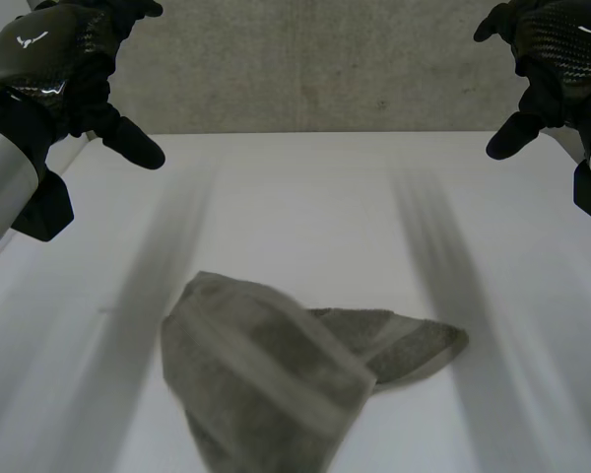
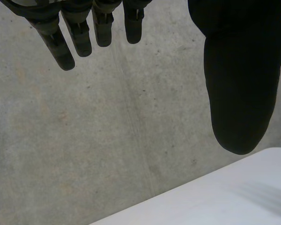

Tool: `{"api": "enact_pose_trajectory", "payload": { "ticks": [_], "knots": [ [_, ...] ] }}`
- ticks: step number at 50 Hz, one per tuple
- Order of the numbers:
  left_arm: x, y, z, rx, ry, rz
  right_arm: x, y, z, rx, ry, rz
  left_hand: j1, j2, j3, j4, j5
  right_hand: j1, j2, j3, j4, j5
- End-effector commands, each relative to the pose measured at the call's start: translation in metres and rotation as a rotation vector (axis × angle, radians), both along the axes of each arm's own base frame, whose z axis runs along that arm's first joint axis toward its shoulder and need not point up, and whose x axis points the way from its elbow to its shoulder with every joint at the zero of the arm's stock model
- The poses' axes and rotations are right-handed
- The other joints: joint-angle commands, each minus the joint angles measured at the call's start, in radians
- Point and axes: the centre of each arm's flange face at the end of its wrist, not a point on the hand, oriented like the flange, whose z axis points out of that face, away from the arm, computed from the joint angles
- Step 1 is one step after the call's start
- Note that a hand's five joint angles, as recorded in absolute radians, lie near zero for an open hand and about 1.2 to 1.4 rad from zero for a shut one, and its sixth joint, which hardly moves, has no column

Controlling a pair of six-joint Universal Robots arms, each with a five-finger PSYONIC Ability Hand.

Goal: Fold the towel.

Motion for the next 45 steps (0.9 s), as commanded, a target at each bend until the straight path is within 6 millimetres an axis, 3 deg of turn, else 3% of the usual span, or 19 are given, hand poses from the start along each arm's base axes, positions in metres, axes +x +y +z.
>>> {"api": "enact_pose_trajectory", "payload": {
  "ticks": [1,10,12,13,15,18,21,23,26,28,32,34,35,36,38,40,43,44,45],
  "knots": [
    [-0.002,-0.004,-0.006,0.019,-0.012,-0.003,0.002,0.000,-0.002,0.001,0.014,0.007,0.033,0.043,0.041,0.042,0.007,-0.126,-0.091,-0.063,-0.077,-0.089],
    [-0.009,-0.021,-0.038,0.132,-0.067,0.000,0.013,0.004,-0.027,0.072,0.184,0.115,0.236,0.246,0.244,0.245,0.210,-0.126,-0.091,-0.063,-0.077,-0.089],
    [-0.008,-0.019,-0.058,0.219,-0.118,-0.001,0.016,0.006,-0.051,0.179,0.272,0.156,0.289,0.298,0.296,0.297,0.263,-0.126,-0.091,-0.063,-0.077,-0.089],
    [-0.008,-0.019,-0.058,0.220,-0.118,-0.001,0.016,0.006,-0.051,0.180,0.273,0.156,0.289,0.298,0.296,0.297,0.263,-0.126,-0.091,-0.063,-0.077,-0.089],
    [-0.002,-0.012,-0.084,0.322,-0.184,0.004,0.016,0.007,-0.078,0.306,0.337,0.184,0.283,0.293,0.291,0.292,0.257,-0.126,-0.091,-0.063,-0.077,-0.089],
    [0.000,-0.008,-0.096,0.355,-0.211,0.000,0.017,0.010,-0.092,0.374,0.355,0.210,0.274,0.284,0.282,0.283,0.248,-0.126,-0.091,-0.063,-0.077,-0.089],
    [-0.004,-0.005,-0.120,0.378,-0.271,-0.057,0.020,0.014,-0.121,0.480,0.374,0.266,0.274,0.284,0.282,0.283,0.248,-0.126,-0.091,-0.063,-0.077,-0.089],
    [-0.011,-0.007,-0.151,0.399,-0.334,-0.131,0.025,0.013,-0.151,0.558,0.369,0.331,0.274,0.284,0.282,0.283,0.248,-0.126,-0.091,-0.063,-0.077,-0.089],
    [-0.013,-0.007,-0.164,0.413,-0.365,-0.166,0.028,0.010,-0.165,0.571,0.362,0.347,0.274,0.284,0.282,0.283,0.248,-0.126,-0.091,-0.063,-0.077,-0.089],
    [-0.021,-0.004,-0.188,0.452,-0.417,-0.232,0.032,0.003,-0.190,0.577,0.342,0.351,0.274,0.284,0.282,0.283,0.248,-0.126,-0.091,-0.063,-0.077,-0.089],
    [-0.026,-0.005,-0.205,0.490,-0.447,-0.266,0.040,0.001,-0.214,0.589,0.329,0.363,0.289,0.298,0.296,0.297,0.263,-0.119,-0.084,-0.056,-0.070,-0.082],
    [-0.032,-0.003,-0.213,0.505,-0.459,-0.294,0.050,0.003,-0.231,0.592,0.335,0.390,0.469,0.479,0.477,0.478,0.444,0.237,0.272,0.300,0.286,0.274],
    [-0.035,-0.003,-0.214,0.503,-0.461,-0.303,0.052,0.000,-0.235,0.582,0.335,0.388,0.735,0.745,0.743,0.744,0.709,0.510,0.544,0.573,0.558,0.547],
    [-0.037,-0.005,-0.212,0.493,-0.459,-0.303,0.055,-0.007,-0.233,0.544,0.328,0.374,1.136,1.146,1.144,1.145,1.110,0.972,1.006,1.035,1.020,1.008],
    [-0.039,-0.008,-0.210,0.477,-0.457,-0.300,0.058,-0.016,-0.226,0.491,0.315,0.355,1.221,1.231,1.229,1.230,1.195,1.095,1.129,1.158,1.143,1.131],
    [-0.045,-0.019,-0.196,0.414,-0.445,-0.292,0.063,-0.036,-0.200,0.354,0.282,0.295,1.222,1.232,1.230,1.231,1.196,1.096,1.130,1.159,1.144,1.132],
    [-0.057,-0.043,-0.155,0.248,-0.406,-0.271,0.066,-0.063,-0.135,0.105,0.202,0.181,1.222,1.232,1.230,1.231,1.196,1.096,1.130,1.159,1.144,1.132],
    [-0.057,-0.043,-0.155,0.247,-0.406,-0.271,0.066,-0.063,-0.135,0.104,0.202,0.180,1.222,1.232,1.230,1.231,1.196,1.096,1.130,1.159,1.144,1.132],
    [-0.062,-0.054,-0.137,0.172,-0.380,-0.253,0.067,-0.070,-0.117,0.023,0.171,0.143,1.222,1.232,1.230,1.231,1.196,1.096,1.130,1.159,1.144,1.132]
  ]
}}
